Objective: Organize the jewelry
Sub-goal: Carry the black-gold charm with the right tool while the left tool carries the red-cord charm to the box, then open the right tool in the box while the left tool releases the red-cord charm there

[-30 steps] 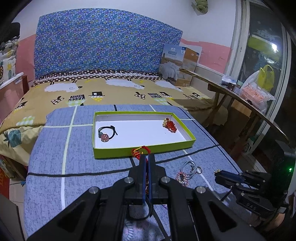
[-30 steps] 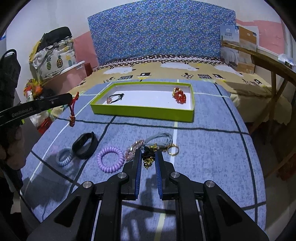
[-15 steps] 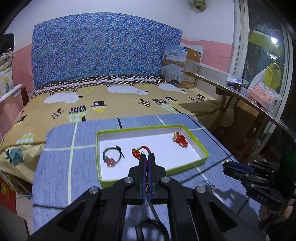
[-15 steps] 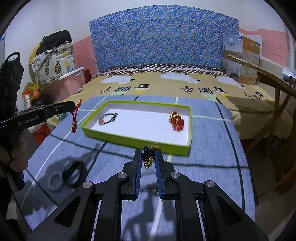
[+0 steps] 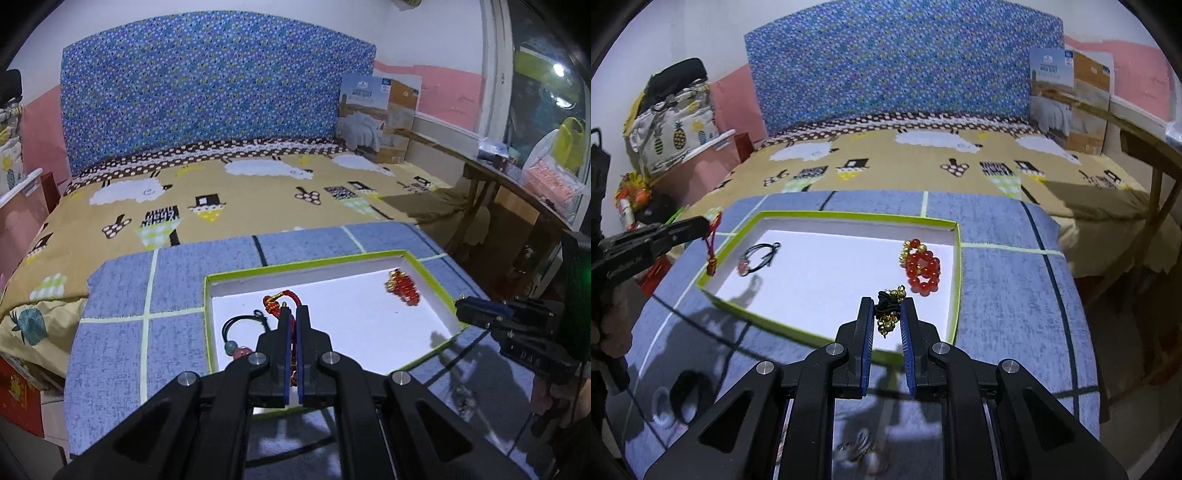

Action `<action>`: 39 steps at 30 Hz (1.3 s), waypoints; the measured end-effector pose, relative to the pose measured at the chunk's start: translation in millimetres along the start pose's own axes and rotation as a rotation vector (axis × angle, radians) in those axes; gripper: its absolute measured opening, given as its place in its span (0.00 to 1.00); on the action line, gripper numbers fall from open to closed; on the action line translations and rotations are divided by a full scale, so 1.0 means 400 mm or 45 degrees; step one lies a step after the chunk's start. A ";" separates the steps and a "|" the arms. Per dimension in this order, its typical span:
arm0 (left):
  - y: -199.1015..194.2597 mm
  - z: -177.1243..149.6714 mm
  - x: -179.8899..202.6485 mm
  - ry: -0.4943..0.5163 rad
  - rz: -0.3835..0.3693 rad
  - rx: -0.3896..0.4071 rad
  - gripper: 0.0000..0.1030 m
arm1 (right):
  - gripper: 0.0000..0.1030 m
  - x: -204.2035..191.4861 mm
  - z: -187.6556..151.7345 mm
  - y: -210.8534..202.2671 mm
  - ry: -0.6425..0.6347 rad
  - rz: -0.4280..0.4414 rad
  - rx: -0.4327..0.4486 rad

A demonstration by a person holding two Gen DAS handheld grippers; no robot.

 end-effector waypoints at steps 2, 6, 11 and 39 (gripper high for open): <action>0.017 -0.015 -0.011 -0.005 0.005 -0.025 0.02 | 0.14 0.006 -0.004 0.022 0.004 -0.006 -0.021; 0.046 -0.044 -0.028 -0.015 0.019 -0.074 0.02 | 0.14 0.015 -0.017 0.067 0.011 -0.013 -0.070; 0.072 -0.074 -0.044 -0.020 0.035 -0.133 0.02 | 0.14 0.027 -0.037 0.103 0.016 -0.024 -0.119; 0.003 -0.090 -0.060 -0.090 0.005 -0.113 0.22 | 0.39 0.020 -0.028 0.034 0.040 -0.004 -0.065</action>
Point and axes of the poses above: each gripper's, at about its wrist camera, not at the fingertips, and y roughly the way its jaws point, x to its right, z to its top, the point moved 2 cm from there along y, roughly the way its jaws point, and after that the axes turned 15 degrees about x, right-handed, at the moved point
